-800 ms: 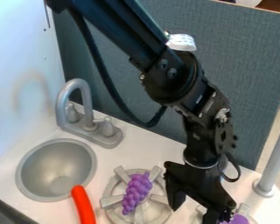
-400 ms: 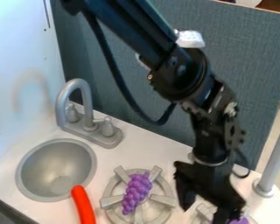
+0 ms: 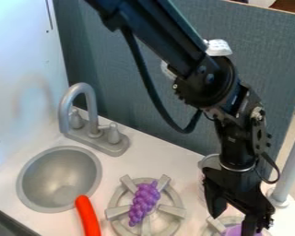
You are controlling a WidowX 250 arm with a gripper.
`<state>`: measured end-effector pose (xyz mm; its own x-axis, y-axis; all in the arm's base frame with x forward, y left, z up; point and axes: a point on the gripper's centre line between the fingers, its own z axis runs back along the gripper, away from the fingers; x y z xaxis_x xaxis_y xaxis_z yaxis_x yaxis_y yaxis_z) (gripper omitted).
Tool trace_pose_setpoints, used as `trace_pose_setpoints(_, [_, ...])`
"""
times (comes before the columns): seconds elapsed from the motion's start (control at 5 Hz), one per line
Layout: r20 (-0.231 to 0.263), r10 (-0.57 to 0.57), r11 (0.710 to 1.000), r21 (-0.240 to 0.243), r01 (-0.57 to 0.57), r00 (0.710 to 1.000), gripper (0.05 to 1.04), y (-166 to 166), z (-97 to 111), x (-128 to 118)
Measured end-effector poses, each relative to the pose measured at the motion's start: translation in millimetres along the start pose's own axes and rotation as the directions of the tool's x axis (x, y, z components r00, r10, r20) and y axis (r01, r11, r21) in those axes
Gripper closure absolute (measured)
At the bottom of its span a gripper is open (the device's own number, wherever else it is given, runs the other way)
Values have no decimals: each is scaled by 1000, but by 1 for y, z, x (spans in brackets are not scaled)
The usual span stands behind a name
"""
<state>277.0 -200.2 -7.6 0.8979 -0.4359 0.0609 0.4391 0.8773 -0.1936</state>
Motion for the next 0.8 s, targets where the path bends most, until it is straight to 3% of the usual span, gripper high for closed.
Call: trace_pose_setpoints(0.8, [-41, -35, 999, -33, 34, 999, 83, -14, -34, 9])
